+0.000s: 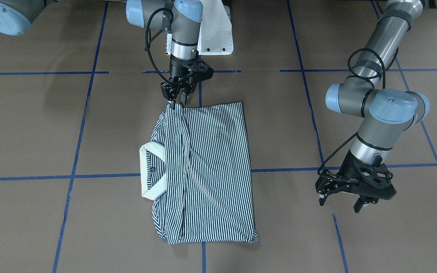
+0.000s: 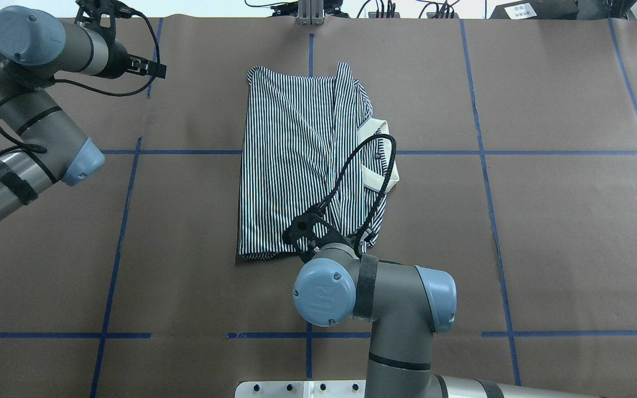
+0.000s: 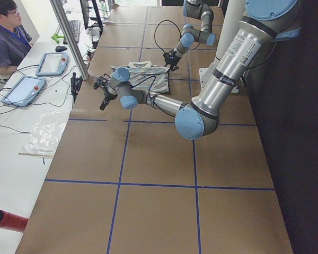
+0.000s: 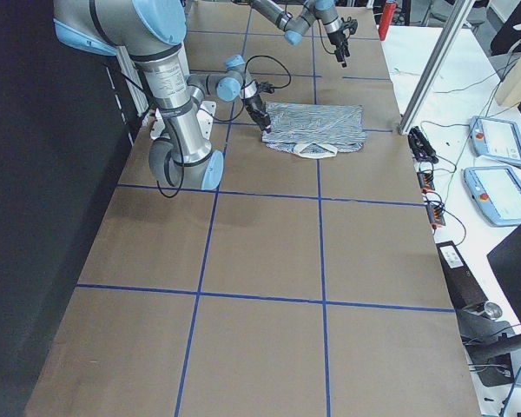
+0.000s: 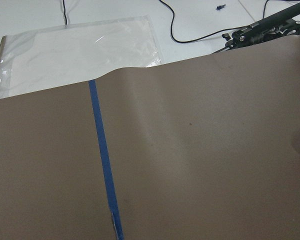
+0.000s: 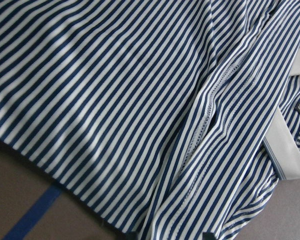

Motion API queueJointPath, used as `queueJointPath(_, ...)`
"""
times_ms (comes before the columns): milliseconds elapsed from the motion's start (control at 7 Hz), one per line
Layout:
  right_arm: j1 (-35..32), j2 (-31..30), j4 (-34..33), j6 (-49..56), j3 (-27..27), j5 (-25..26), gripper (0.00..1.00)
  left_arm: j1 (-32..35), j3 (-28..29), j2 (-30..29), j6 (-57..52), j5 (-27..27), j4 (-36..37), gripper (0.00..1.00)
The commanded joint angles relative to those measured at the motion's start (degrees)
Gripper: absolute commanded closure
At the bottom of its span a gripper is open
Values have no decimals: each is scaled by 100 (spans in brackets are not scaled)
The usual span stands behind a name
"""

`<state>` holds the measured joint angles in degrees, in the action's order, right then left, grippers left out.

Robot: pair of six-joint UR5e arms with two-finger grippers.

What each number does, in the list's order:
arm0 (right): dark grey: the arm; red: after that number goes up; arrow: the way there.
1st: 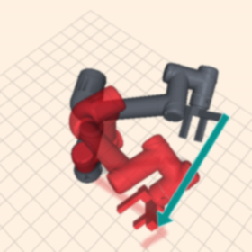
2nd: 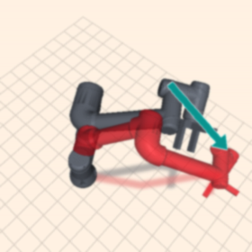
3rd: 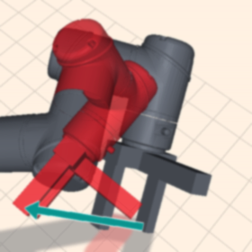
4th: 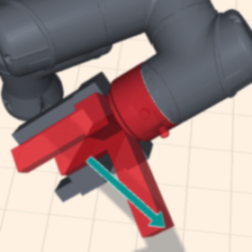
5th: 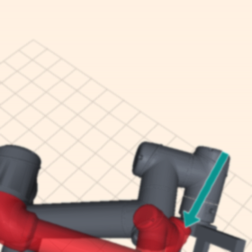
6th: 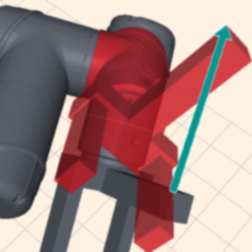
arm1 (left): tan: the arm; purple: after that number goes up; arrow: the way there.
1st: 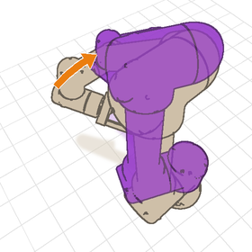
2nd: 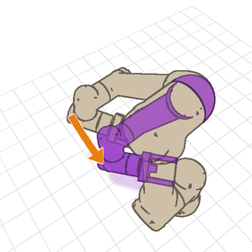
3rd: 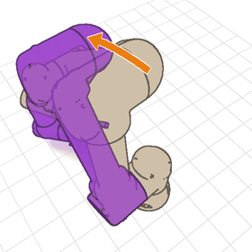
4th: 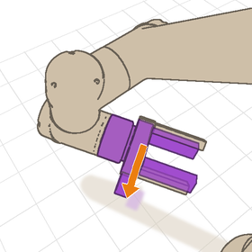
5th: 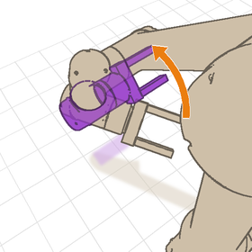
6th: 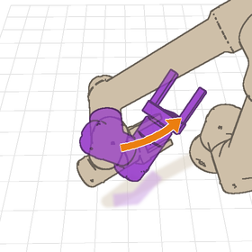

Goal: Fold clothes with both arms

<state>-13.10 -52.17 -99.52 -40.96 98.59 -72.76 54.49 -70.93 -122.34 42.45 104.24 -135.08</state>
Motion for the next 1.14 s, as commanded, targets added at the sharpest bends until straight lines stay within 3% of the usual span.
queueJointPath(0, 1, 5, 2, 0, -50, -2, 55, 0, 0, 9, 0, 0, -1, 0)
queueJointPath(286, 1, -4, 2, 0, -103, -2, 59, 0, 0, 9, 0, 0, -1, 0)
queueJointPath(714, -8, 14, 2, 122, -85, -2, 100, 0, 0, 9, 0, 0, -1, 0)
queueJointPath(1000, -78, 14, 20, 308, -6, -2, 100, 0, 0, 9, 0, 0, -1, 0)
